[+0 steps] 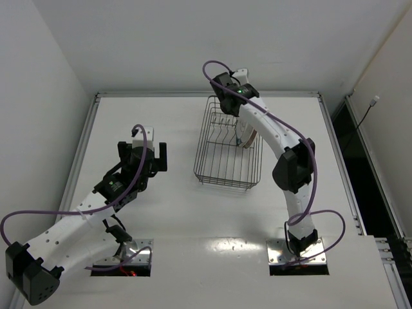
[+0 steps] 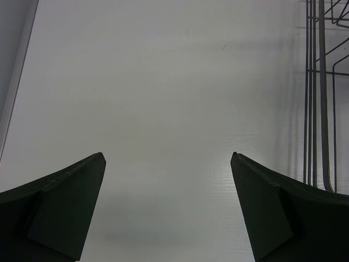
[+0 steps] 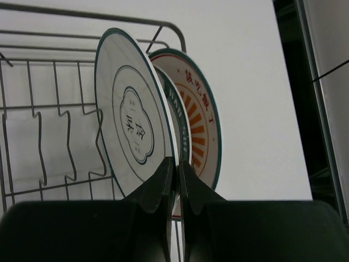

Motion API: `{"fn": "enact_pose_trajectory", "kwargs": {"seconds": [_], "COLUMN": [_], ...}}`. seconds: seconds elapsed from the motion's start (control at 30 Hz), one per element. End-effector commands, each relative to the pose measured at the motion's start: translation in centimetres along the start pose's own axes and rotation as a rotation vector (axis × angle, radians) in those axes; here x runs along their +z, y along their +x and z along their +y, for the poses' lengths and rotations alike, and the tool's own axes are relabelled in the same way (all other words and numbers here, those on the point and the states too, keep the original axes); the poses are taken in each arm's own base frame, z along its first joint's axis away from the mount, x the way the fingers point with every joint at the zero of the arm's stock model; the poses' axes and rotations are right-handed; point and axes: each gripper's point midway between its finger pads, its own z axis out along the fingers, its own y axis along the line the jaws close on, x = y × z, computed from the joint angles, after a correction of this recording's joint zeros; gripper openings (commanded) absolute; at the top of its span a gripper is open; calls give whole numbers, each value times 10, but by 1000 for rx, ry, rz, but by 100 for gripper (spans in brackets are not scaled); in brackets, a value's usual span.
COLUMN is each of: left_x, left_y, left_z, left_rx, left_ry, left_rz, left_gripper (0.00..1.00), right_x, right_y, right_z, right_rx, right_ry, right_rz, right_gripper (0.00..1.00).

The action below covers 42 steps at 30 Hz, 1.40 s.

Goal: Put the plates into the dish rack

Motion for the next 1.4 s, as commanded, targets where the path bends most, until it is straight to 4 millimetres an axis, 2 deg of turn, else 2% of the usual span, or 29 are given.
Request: {"fn": "enact_pose_trajectory", "kwargs": {"seconds": [0.0,0.07,0.1,0.2,0.27,0.37,0.47,0.57,0.7,0.73,0.8,0.83,0.87,0.9,0.93,0.97,1.0,1.03,1.07,1.1,1.13,1.2,1.23,1.3,1.33,1.37], "left_x": [-3,-3,-3,-2,-2,-2,0,0,0,2,2,3,3,3,3,3,3,3,3,5,5,6,6,7,7,9], "left_y": [-24,-24,-24,-20,-20,-22,-20,-20,-20,-18,-18,-16,-16,-16,-16,-16,-16,-16,-16,-13,-13,-9,-8,-6,-5,-3], "left_z": [0,0,0,1,1,0,-1,-1,-1,-2,-2,-3,-3,-3,-3,-3,-3,-3,-3,-5,-5,-7,-9,-12,-13,-14], "left_rx": [-41,-41,-41,-35,-35,-41,-35,-35,-35,-29,-29,-23,-23,-23,-23,-23,-23,-23,-23,-18,-8,4,4,9,9,14], "left_ry": [2,2,2,1,1,2,1,1,1,-1,-1,-3,-3,-3,-3,-3,-3,-3,-3,7,7,14,24,34,43,42], "left_rz": [-54,-54,-54,-47,-47,-54,-47,-47,-47,-38,-38,-31,-31,-31,-31,-31,-31,-31,-31,-21,-21,-3,-1,9,11,19], "left_gripper": [100,100,100,100,100,100,100,100,100,100,100,100,100,100,100,100,100,100,100,100,100,100,100,100,100,100], "right_x": [3,7,8,10,5,0,-10,-29,-62,-78,-96,-114,-123,-131,-139,-151,-151,-170,-177,-175,-186,-200,-196,-203,-201,-193], "right_y": [11,25,26,34,33,32,28,15,1,-6,-2,1,5,10,19,39,66,64,72,95,104,120,137,147,151,169], "right_z": [11,20,16,22,20,22,13,-3,-38,-55,-63,-71,-74,-76,-78,-84,-75,-85,-86,-82,-79,-89,-89,-101,-103,-101], "right_rx": [41,31,50,58,74,83,89,107,117,138,98,79,69,61,51,45,32,89,105,103,122,189,209,252,264,250], "right_ry": [-14,-42,-45,-65,-84,-112,-126,-147,-172,-184,-250,-334,-379,-426,-467,-525,-583,-647,-689,-717,-789,-847,-842,-860,-857,-847], "right_rz": [29,64,72,86,89,93,94,69,36,7,-10,-34,-41,-42,-36,-19,35,-18,-24,8,9,-21,9,-31,-42,-14], "right_gripper": [0,0,0,0,4,18,21,26,42,44,49,58,64,75,80,84,90,94,97,100,100,100,100,100,100,100]}}
